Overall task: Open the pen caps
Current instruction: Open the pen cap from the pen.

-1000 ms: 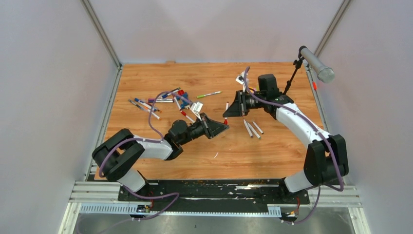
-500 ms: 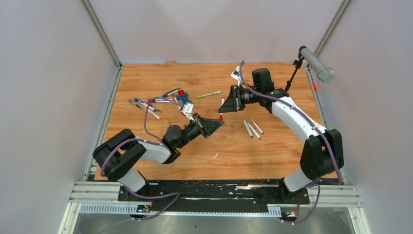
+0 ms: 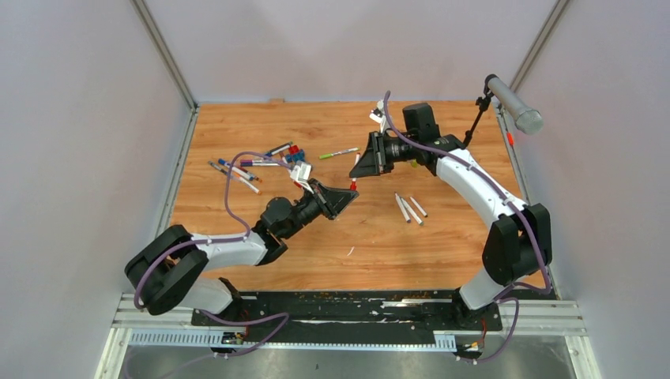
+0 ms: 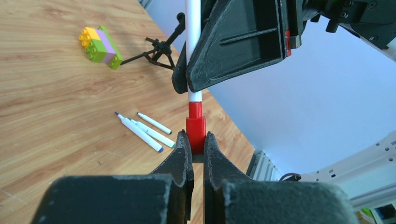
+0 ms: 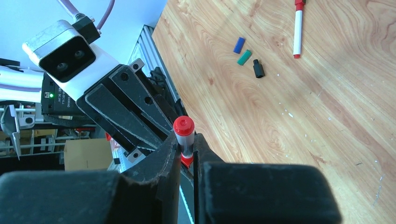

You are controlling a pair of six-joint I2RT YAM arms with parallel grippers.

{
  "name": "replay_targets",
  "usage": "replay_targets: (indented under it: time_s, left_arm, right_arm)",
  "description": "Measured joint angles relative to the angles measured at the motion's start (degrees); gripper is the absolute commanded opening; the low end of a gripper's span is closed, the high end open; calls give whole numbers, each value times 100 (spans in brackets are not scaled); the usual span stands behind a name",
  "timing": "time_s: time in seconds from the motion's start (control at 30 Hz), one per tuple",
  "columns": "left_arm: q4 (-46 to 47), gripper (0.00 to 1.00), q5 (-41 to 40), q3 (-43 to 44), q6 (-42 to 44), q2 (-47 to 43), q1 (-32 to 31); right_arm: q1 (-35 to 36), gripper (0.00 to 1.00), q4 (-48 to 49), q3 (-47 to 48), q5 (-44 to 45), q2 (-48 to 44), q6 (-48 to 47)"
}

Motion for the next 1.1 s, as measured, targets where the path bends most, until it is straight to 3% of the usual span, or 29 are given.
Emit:
replay_targets:
  time_s: [0.33, 1.1]
  left_arm:
    - [-254, 0, -52, 15, 109, -129, -11]
    - [363, 0, -72, -417, -490, -149, -87]
  right_arm:
    - [35, 0, -2, 15, 214, 0, 258]
    - [83, 0, -339, 15, 225, 0, 426]
